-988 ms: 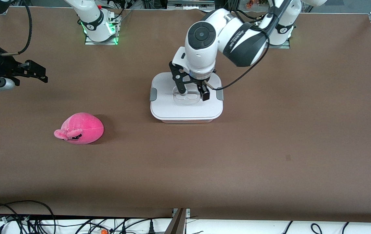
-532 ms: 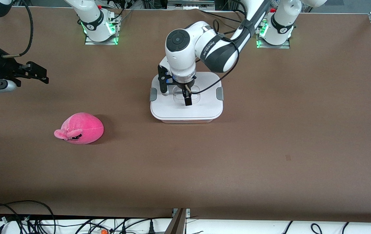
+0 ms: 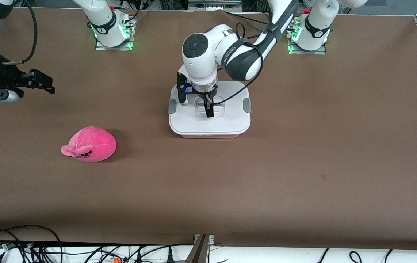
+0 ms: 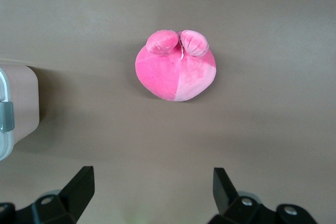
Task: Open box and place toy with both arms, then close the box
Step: 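Move the left gripper over the box lid and grasp its handle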
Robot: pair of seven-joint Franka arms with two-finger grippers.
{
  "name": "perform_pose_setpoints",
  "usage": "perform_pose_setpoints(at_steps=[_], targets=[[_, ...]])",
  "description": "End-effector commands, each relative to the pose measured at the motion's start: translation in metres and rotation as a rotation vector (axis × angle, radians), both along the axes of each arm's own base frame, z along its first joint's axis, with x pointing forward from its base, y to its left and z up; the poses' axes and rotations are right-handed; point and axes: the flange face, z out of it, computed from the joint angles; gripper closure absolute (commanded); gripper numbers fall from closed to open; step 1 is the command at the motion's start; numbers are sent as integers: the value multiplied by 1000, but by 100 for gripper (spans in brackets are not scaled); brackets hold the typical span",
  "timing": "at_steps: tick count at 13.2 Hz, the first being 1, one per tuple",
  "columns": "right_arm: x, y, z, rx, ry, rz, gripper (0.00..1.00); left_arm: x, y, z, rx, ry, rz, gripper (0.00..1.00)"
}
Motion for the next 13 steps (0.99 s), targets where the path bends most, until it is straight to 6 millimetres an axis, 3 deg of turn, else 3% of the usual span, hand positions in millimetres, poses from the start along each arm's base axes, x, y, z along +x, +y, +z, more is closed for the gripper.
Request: perform_pose_setpoints(at_steps=[1, 5, 7, 8, 10, 11, 13], targets=[[-3, -2, 2, -1, 1, 3, 0, -12, -2, -1, 36, -20, 12, 0], [-3, -3, 2, -1, 1, 2, 0, -18, -1, 3, 68, -3, 18, 0], [-3, -2, 2, -1, 1, 3, 0, -23, 2, 7, 96, 16, 12, 33], [-3, -3, 2, -1, 1, 2, 0, -25, 0, 7, 96, 15, 21, 83], [-2, -2, 1, -1, 1, 0, 0, -23, 0, 7, 90, 9, 25, 86], [-2, -2, 1, -2, 1, -2, 0, -22, 0, 7, 89, 9, 23, 100], [-2, -1, 1, -2, 1, 0, 0, -22, 0, 9, 91, 9, 28, 100]])
